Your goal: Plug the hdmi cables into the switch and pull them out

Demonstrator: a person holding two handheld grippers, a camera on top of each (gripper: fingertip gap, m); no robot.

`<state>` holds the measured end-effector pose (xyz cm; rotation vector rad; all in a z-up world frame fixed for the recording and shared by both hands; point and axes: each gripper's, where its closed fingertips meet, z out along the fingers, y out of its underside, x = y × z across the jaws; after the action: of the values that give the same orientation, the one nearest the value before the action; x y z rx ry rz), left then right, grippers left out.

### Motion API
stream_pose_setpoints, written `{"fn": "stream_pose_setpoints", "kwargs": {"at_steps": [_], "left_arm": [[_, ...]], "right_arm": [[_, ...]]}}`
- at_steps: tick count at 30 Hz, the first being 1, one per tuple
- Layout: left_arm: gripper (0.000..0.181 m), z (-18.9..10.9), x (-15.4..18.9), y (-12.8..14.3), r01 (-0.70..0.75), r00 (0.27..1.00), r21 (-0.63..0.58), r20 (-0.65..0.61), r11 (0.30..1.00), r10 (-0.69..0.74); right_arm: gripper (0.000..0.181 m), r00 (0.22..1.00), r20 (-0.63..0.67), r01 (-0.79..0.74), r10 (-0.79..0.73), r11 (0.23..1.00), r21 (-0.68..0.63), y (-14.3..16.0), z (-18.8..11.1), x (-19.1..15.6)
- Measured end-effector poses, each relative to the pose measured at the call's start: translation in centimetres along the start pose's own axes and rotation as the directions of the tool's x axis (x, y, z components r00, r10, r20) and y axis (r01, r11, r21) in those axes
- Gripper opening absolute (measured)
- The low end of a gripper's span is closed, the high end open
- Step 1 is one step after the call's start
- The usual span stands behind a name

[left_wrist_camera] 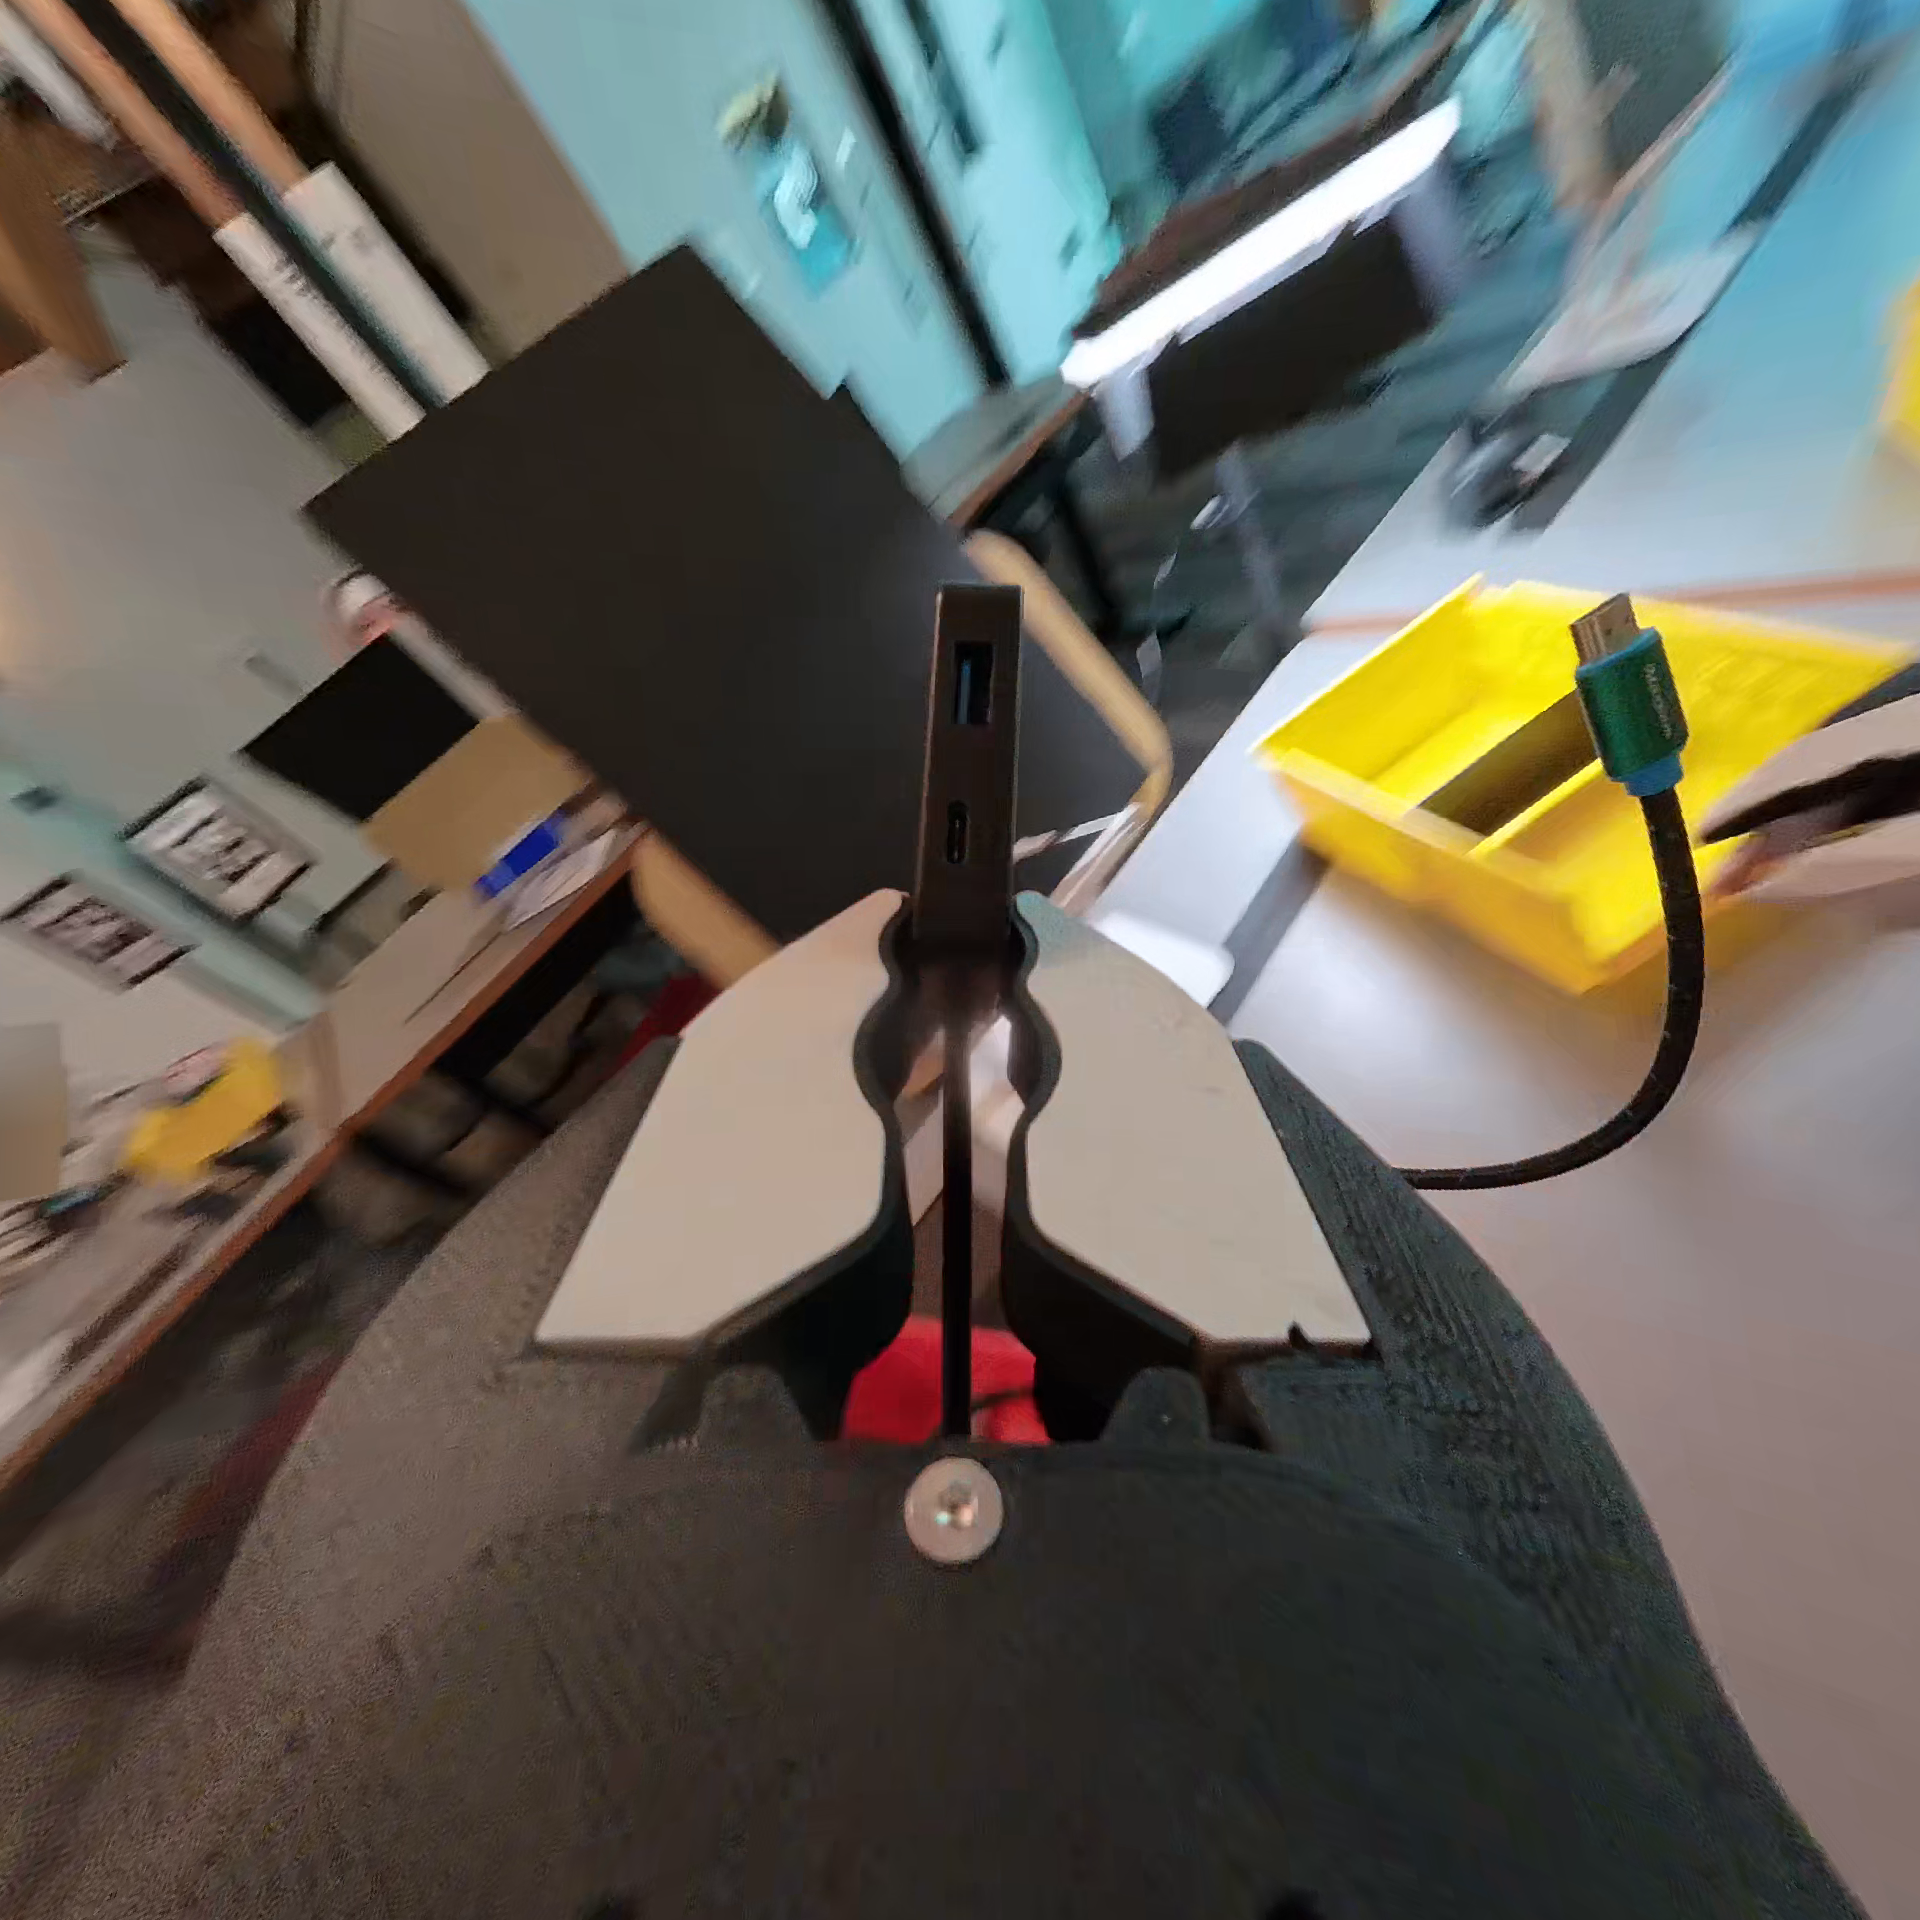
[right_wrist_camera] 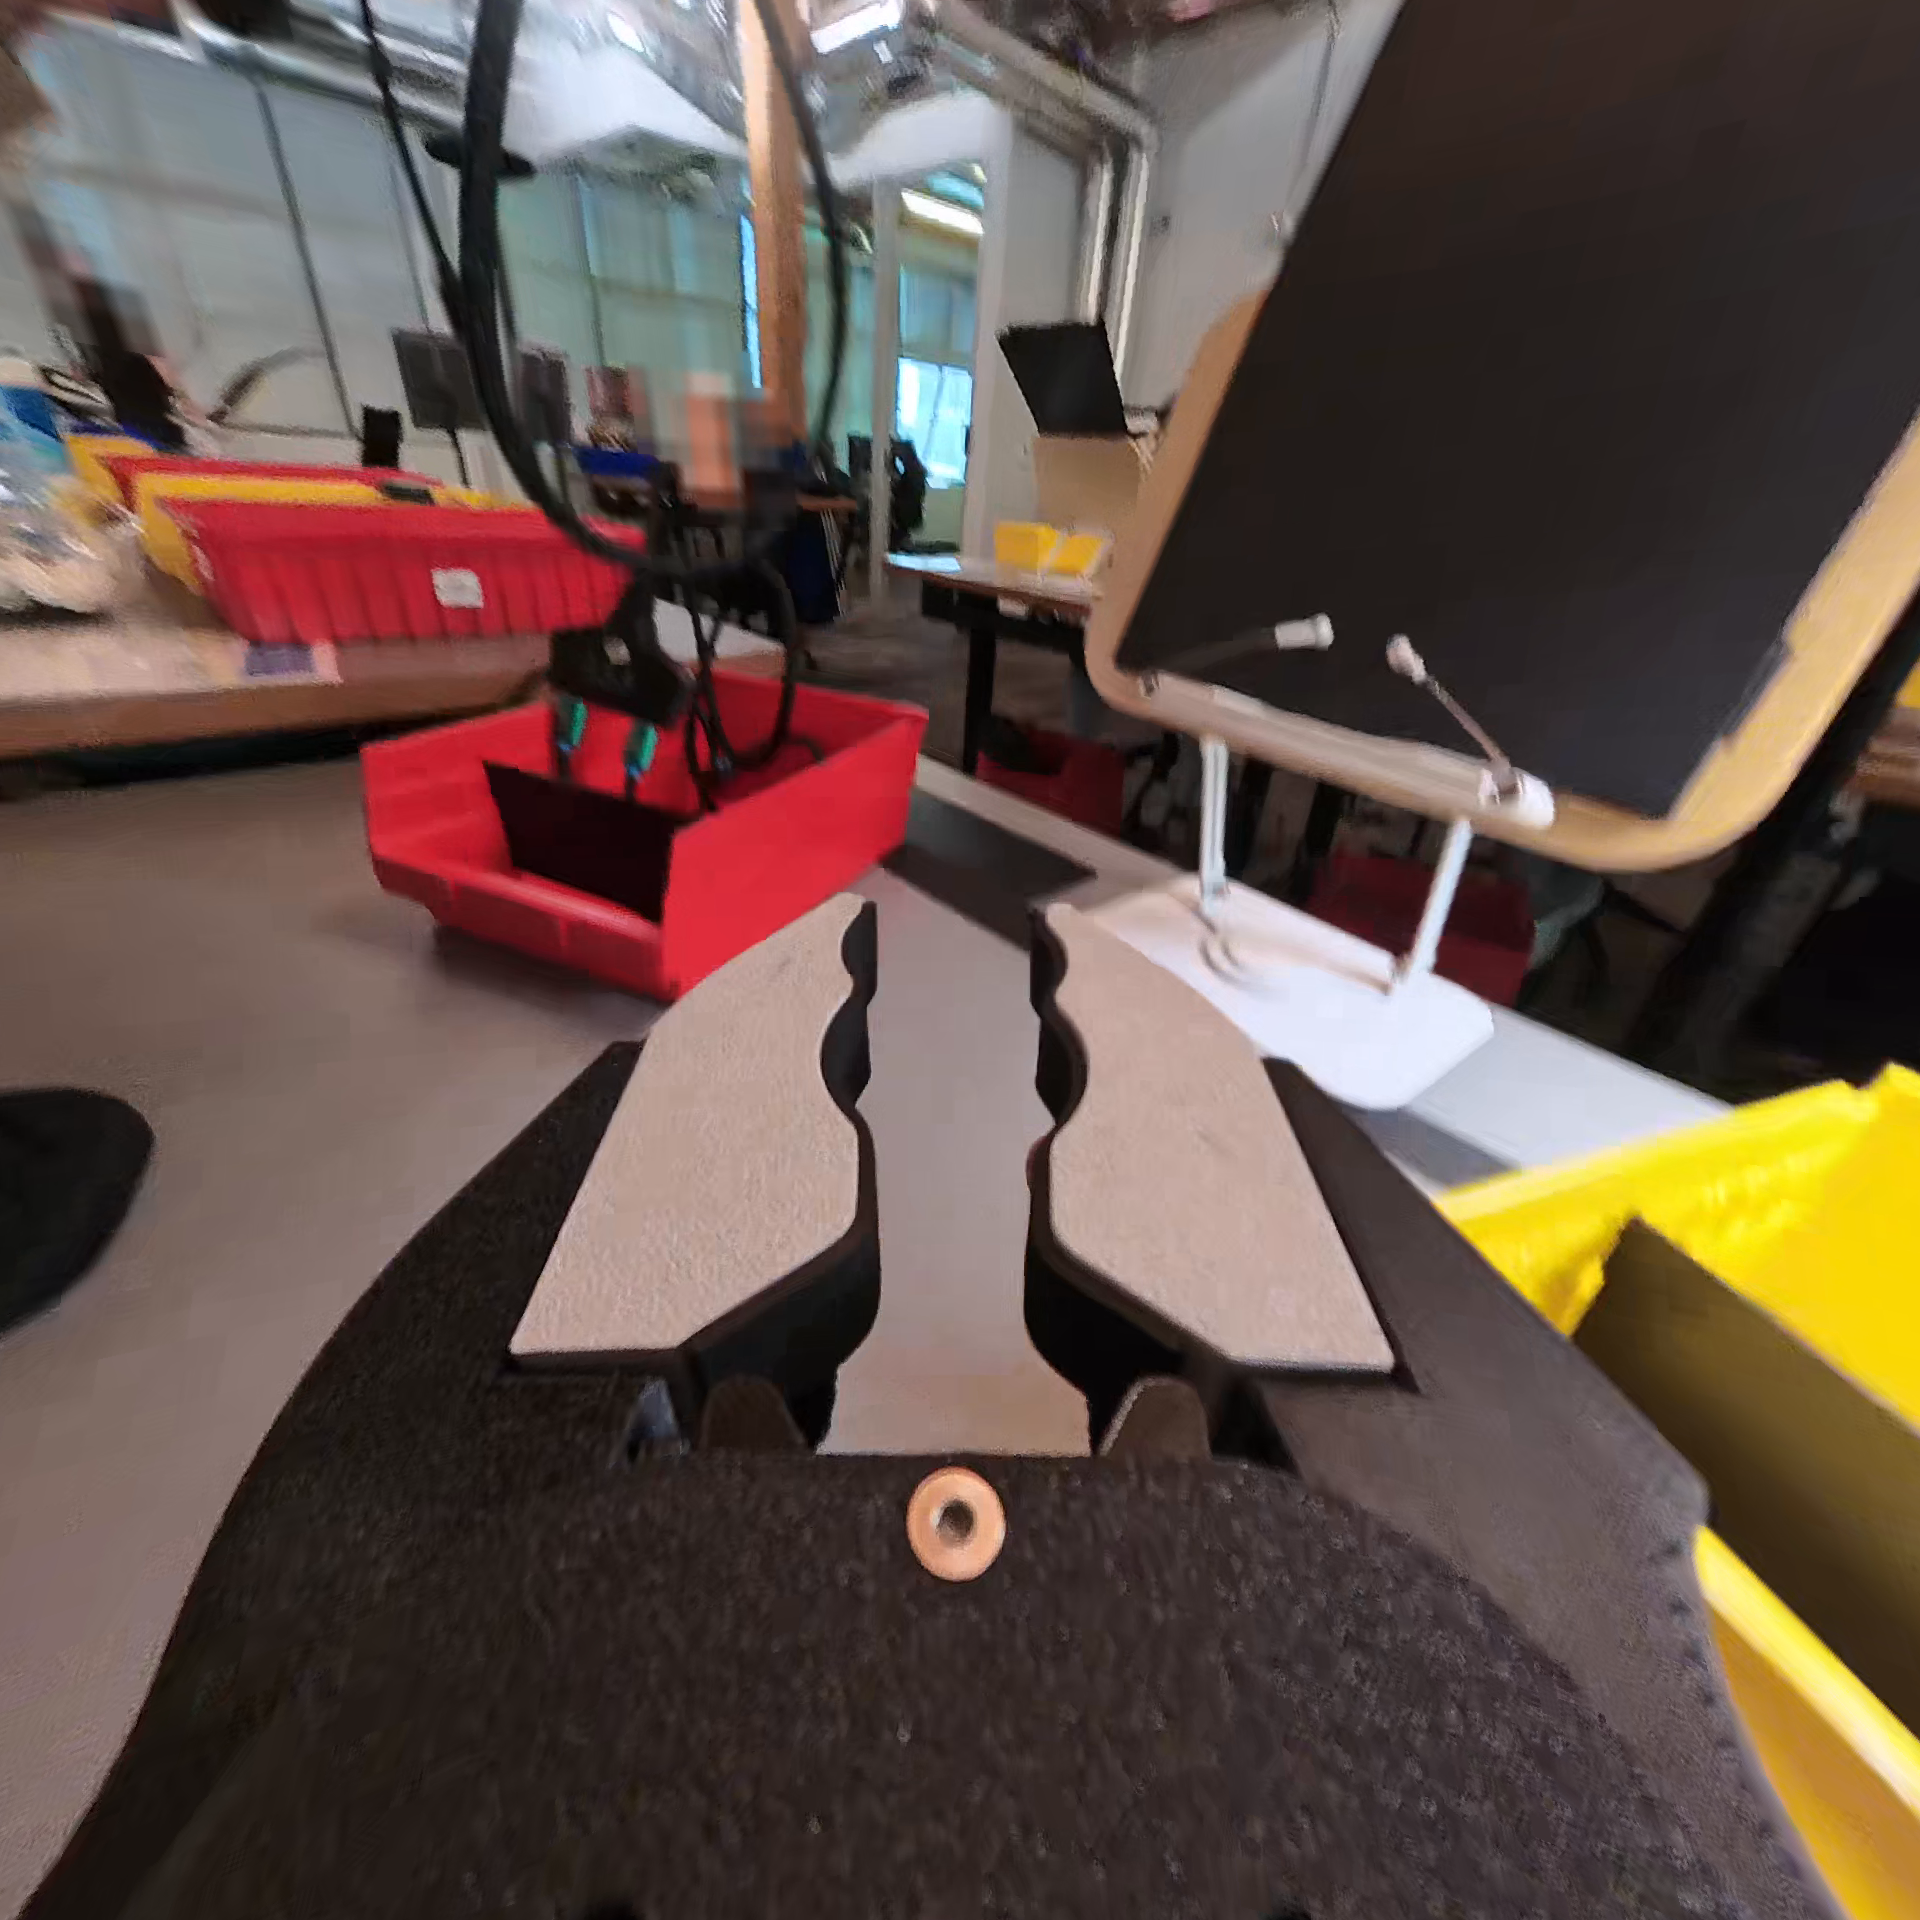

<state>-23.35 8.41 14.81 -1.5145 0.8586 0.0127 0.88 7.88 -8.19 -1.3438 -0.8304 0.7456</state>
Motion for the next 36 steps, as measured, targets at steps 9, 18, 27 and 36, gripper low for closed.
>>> {"fn": "stream_pose_setpoints", "kwargs": {"at_steps": [9, 18, 27, 36], "left_arm": [[0.015, 1.8, 13.1, -2.2, 0.528, 0.807, 0.387, -0.505, 0.756, -0.305], [0.014, 6.1, 19.8, 3.3, 0.733, 0.563, 0.249, -0.744, 0.633, -0.360], [0.016, 6.9, 22.7, 6.7, 0.586, 0.569, 0.099, -0.757, 0.804, -0.321], [0.016, 7.8, 27.2, 9.8, 0.220, 0.673, -0.002, -0.724, 0.976, -0.153]], "right_arm": [[0.038, 0.979, 0.201, -0.038, -0.022, 0.956, 0.292, -13.0, 1.0, 0.5], [0.028, 0.873, 0.479, 0.092, -0.091, 0.996, 0.021, -5.6, 2.0, -3.3], [0.006, 0.834, 0.548, 0.123, -0.066, 0.990, -0.068, -3.6, 1.3, -3.7], [0.006, 0.772, 0.636, 0.182, 0.005, 0.956, -0.228, -1.6, -0.3, -5.0]]}}
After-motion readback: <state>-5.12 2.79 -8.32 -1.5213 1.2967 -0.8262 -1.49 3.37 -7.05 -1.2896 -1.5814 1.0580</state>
